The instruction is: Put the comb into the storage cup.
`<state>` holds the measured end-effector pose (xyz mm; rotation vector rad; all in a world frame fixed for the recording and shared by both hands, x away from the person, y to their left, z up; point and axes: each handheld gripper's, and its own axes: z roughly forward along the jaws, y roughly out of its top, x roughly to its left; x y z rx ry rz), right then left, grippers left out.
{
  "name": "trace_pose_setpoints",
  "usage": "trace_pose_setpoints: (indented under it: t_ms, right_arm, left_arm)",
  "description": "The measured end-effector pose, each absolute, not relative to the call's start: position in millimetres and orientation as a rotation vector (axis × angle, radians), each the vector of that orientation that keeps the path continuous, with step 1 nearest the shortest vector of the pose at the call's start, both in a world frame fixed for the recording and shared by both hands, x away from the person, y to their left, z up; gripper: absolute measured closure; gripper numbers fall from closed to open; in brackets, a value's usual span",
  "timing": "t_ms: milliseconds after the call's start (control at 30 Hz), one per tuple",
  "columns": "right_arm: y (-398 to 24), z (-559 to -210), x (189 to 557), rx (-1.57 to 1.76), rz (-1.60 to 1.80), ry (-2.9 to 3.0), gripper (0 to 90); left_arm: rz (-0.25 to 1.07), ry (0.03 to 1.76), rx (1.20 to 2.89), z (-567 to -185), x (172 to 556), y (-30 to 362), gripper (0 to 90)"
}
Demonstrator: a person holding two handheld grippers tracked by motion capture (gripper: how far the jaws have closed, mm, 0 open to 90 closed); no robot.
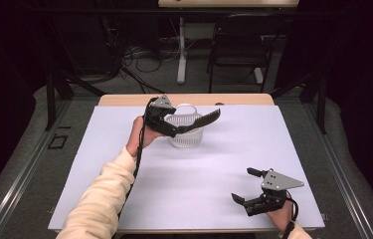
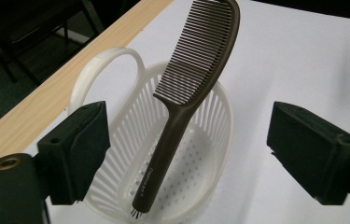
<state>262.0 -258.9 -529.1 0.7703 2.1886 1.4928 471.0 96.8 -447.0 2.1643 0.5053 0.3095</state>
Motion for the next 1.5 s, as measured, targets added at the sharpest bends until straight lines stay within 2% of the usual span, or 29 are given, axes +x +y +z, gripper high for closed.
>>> trace_pose_setpoints:
  t_ms: [400, 1033, 1500]
  right_arm:
    - [-260, -529, 261, 0.775, 1.485, 2.184, 0.1]
    - [-259, -529, 261, 0.774, 1.482, 2.187, 0.1]
    - [-259, -529, 261, 0.776, 1.48, 2.192, 0.1]
  left_arm:
    - [0.306, 0.525, 2.228, -438, 454, 108, 0.6]
    - [0.313, 0.641, 2.269, -443, 418, 149, 0.0]
    - [0.29, 0.703, 2.289, -457, 394, 164, 0.0]
